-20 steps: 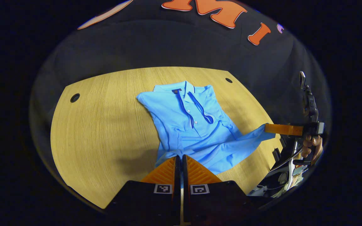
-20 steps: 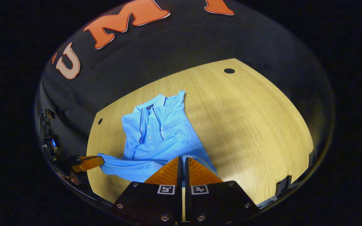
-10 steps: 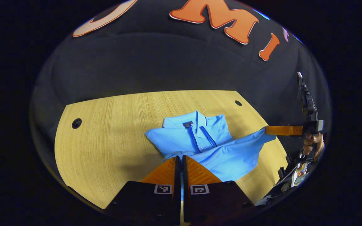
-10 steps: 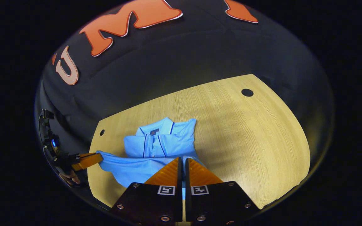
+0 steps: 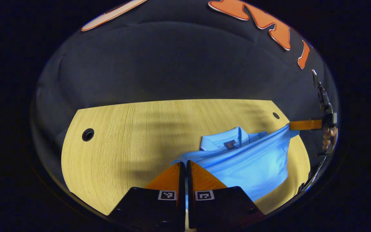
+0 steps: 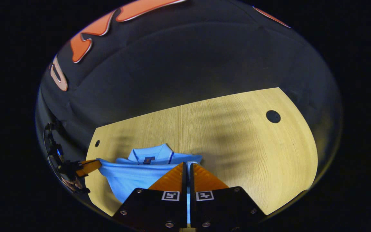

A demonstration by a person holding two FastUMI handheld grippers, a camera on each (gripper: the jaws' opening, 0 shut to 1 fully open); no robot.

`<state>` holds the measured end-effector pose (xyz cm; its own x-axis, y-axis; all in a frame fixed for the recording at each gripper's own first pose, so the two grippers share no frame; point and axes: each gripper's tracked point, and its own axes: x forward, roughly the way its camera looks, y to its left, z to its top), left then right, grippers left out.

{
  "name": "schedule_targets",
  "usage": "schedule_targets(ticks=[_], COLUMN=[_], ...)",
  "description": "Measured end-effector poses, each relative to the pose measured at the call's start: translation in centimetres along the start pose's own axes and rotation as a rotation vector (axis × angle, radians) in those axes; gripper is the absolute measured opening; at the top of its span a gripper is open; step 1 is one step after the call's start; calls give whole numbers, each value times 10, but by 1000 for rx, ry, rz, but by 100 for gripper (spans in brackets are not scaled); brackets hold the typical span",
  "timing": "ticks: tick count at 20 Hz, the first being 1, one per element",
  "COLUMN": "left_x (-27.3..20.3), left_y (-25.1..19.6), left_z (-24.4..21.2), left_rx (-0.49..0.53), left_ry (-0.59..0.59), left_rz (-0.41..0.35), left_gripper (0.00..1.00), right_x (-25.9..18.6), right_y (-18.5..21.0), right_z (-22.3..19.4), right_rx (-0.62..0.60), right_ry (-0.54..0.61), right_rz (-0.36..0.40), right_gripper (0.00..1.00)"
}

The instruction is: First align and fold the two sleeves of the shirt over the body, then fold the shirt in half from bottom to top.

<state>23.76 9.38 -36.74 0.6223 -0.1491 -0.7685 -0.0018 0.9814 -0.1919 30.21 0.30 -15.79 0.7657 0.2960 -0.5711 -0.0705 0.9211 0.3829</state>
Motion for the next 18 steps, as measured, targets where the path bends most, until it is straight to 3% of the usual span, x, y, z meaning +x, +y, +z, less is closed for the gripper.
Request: schedule_targets(ticks=[5, 6, 7, 9, 11, 12, 13, 15, 17, 18], left_x=[25, 27, 27, 20, 10, 1, -8, -28, -47, -59], left_y=[0, -3, -5, -10, -18, -20, -22, -28, -37, -41], left_z=[-3, -1, -3, -4, -1, 0, 1, 7, 12, 12], left_rx=[3, 4, 4, -4, -25, -31, -37, -58, -93, -111], left_ry=[0, -3, 0, 9, -1, -6, -10, -33, -59, -72], left_rz=[10, 5, 4, -4, -22, -23, -24, -27, -48, -55], left_gripper=[11, 14, 23, 49, 59, 70, 81, 92, 96, 99], right_x=[39, 41, 43, 42, 30, 22, 10, -11, -35, -48], right_y=[-14, -14, -17, -24, -20, -17, -13, -7, -5, -3], right_z=[-4, -5, -4, -5, -2, 1, 5, 8, 9, 8], right_rx=[50, 60, 66, 50, 23, 4, -14, -42, -81, -100], right_ry=[39, 46, 52, 40, 19, -1, -28, -69, -116, -137], right_rz=[-21, -11, -22, -54, -57, -56, -60, -67, -89, -98], right_gripper=[4, 5, 6, 16, 35, 41, 55, 68, 78, 92])
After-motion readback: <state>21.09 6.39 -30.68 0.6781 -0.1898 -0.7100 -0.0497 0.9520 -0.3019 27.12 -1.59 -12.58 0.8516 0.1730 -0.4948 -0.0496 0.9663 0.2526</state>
